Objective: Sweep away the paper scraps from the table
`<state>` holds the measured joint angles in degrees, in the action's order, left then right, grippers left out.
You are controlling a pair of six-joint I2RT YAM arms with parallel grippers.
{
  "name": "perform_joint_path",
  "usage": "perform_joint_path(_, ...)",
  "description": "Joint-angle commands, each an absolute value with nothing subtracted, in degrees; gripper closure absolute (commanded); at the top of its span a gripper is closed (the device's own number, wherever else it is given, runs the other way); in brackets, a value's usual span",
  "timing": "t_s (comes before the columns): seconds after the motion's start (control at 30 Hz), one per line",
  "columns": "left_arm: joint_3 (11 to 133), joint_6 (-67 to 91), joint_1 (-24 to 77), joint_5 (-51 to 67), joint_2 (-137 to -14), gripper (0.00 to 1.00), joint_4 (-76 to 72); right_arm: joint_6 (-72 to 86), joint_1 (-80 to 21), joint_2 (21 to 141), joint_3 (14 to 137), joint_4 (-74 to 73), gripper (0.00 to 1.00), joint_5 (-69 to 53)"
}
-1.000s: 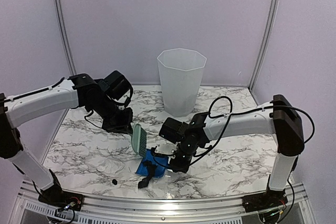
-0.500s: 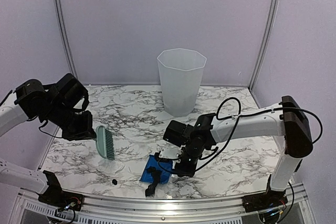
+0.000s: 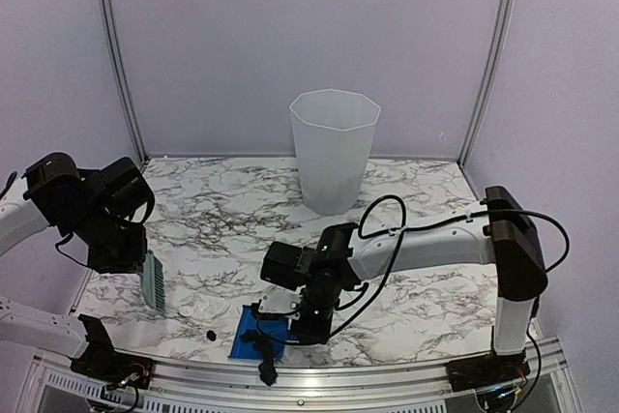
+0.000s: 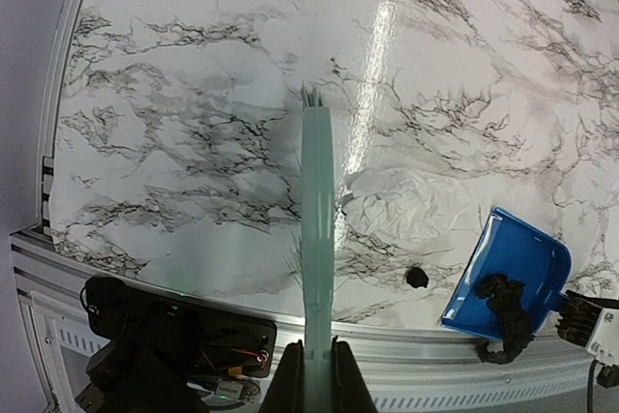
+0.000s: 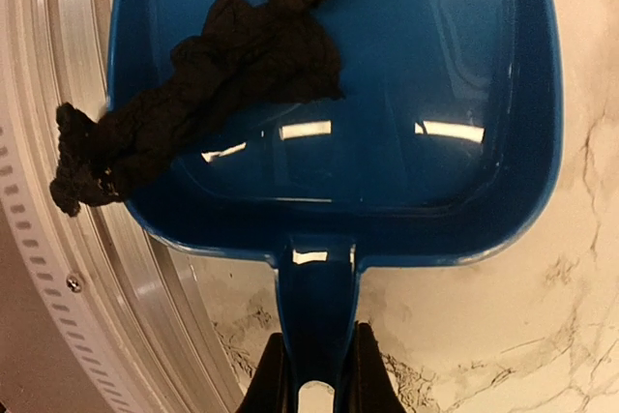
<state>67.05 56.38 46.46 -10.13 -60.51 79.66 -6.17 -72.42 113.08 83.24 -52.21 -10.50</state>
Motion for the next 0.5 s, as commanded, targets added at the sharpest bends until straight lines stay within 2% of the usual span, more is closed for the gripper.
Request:
perform_joint_path(0.0,66.19,54.28,46.46,-14.21,-63.65,1.00,81.97,-3.46,-72.82,116.30,88.37,-54.14,1.00,-11.58)
perform_joint_path(0.17,64.37,48.97,46.43,-14.10,-68.95,1.00,77.57,-2.27,-72.86,117.80,89.86,-53.38,1.00,-11.95)
perform_joint_path(0.47,64.06,40.55,46.40,-5.29,-76.33,1.00,68.14,-2.59,-72.85,120.59,93.58,-53.97,1.00,-10.97)
